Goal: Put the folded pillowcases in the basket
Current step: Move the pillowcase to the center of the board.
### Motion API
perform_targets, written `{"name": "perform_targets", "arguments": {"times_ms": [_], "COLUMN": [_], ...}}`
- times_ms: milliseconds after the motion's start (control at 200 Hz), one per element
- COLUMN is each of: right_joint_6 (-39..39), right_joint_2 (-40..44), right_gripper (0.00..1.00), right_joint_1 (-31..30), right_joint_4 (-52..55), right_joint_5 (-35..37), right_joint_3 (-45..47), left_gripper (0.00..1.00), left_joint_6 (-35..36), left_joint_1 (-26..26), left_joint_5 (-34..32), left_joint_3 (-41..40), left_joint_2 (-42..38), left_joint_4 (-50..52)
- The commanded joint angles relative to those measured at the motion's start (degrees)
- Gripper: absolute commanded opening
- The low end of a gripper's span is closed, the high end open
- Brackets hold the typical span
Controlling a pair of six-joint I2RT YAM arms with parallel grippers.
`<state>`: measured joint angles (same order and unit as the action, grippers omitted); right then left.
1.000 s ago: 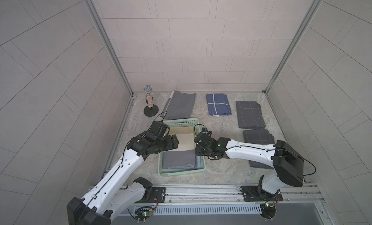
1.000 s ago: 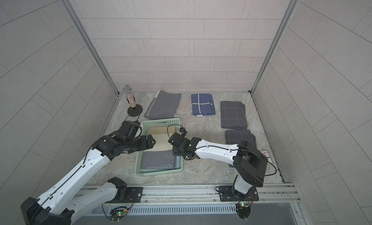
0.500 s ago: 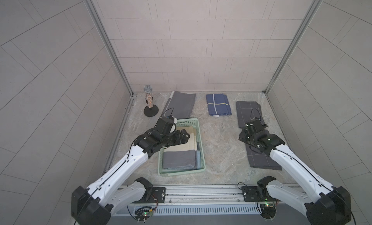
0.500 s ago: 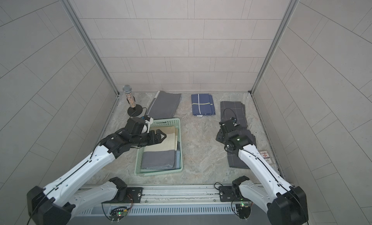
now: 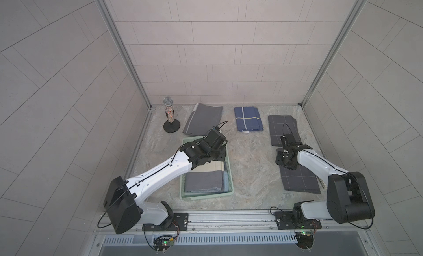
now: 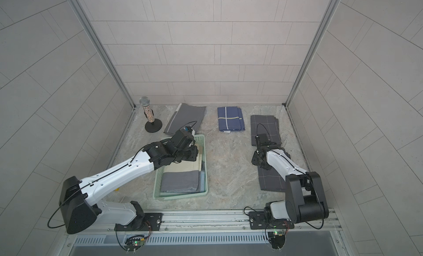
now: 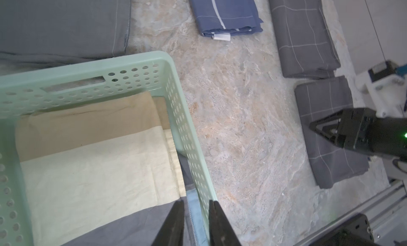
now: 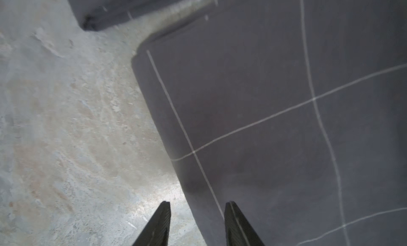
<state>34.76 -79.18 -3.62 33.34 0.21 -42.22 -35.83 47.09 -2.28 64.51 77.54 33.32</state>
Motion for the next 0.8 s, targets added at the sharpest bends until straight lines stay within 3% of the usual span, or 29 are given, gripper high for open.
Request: {"name": "perform_targets", "arguments": {"times_ms": [0, 95, 290, 455, 670, 791], "right_joint_6": [-0.7, -0.7, -1.0, 3.1, 16.6, 20.6], "right_joint_2": [-1.3, -1.6, -0.9, 2.6, 6.1, 1.2], "right_gripper": [0.39, 0.30, 0.00, 0.00, 0.00, 0.11], "right_joint_1": [1.0, 1.0, 1.0, -1.7, -18.5, -24.1], "right_joint_4": [-1.9, -2.8, -3.5, -5.0, -8.6, -11.6], "right_joint_5": [-0.8, -0.8, -2.1, -9.4, -9.0, -6.8], "right_joint_3": [1.9, 2.9, 4.0, 6.0, 3.6, -0.3], "left_gripper": [0.30, 0.31, 0.31, 0.32, 0.35, 0.37], "left_joint_6": [-0.6, -0.8, -1.5, -1.7, -1.7, -1.8], "left_joint_1": [0.0, -0.1, 0.0, 0.8, 1.4, 1.6], "left_joint_5": [-0.3, 0.8, 2.6, 3.6, 3.6, 3.5], "left_joint_3": [-1.3, -0.5, 0.9, 2.4, 5.7, 7.2], "left_joint_2": [0.3, 1.2, 2.7, 4.6, 8.0, 9.1], "left_joint_4": [-1.8, -2.1, -2.8, -3.2, -3.2, -2.9]}}
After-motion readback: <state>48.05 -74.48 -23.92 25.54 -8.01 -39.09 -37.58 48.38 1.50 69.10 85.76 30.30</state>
